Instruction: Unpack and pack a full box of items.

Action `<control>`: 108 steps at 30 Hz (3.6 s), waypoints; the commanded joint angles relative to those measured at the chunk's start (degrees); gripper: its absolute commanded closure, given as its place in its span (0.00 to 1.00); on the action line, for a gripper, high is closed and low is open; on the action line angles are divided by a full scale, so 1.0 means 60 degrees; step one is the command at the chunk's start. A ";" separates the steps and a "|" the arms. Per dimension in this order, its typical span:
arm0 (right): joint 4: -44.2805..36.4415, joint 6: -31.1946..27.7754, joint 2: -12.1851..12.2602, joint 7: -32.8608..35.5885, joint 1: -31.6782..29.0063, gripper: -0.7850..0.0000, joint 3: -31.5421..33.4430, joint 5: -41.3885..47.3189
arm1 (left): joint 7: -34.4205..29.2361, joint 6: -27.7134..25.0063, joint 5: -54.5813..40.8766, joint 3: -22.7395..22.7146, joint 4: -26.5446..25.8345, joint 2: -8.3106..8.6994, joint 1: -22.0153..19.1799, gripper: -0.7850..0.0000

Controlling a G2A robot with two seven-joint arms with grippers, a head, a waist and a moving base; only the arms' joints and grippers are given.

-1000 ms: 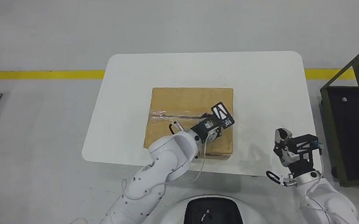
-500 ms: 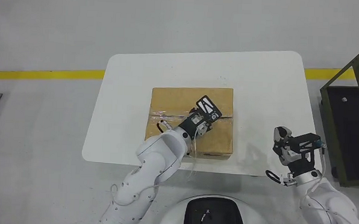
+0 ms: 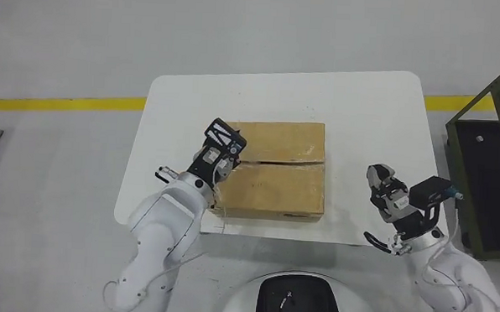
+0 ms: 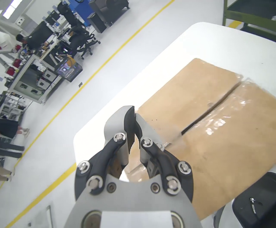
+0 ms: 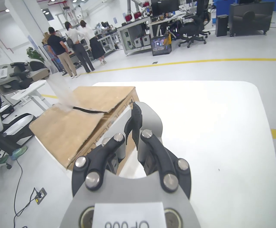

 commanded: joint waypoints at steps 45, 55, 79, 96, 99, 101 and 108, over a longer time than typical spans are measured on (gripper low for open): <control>0.1240 0.0092 -0.0103 0.1022 0.1815 1.00 -0.1937 -0.1484 | 0.1310 -0.0450 0.2379 -0.4713 0.1859 0.0870 0.0352 1.00; 0.1164 0.0295 -0.0095 0.1115 0.1786 1.00 -0.1887 -0.1524 | 0.1007 -0.0097 0.2758 -0.4841 0.2165 0.0972 0.0142 0.00; 0.0319 0.0617 0.0061 0.1028 0.0836 1.00 -0.0636 -0.1663 | 0.0526 -0.0539 -0.0884 -0.0341 0.0532 0.0582 -0.0010 0.00; 0.0093 0.0666 0.0137 0.0761 -0.0110 1.00 0.0097 -0.1474 | -0.0024 -0.0823 -0.0548 0.2599 0.1879 0.0210 -0.1475 0.00; 0.0077 0.0672 0.0144 0.0751 -0.0158 1.00 0.0186 -0.1436 | -0.0087 -0.0869 -0.0439 0.2742 0.2151 0.0172 -0.1681 0.00; 0.0076 0.0676 0.0148 0.0735 -0.0183 1.00 0.0237 -0.1392 | -0.0226 -0.0889 -0.0311 0.2816 0.2336 0.0151 -0.1824 0.00; 0.0091 0.0655 0.0154 0.0736 -0.0199 1.00 0.0279 -0.1339 | -0.0329 -0.0983 -0.0115 0.3004 0.2905 0.0073 -0.2276 0.00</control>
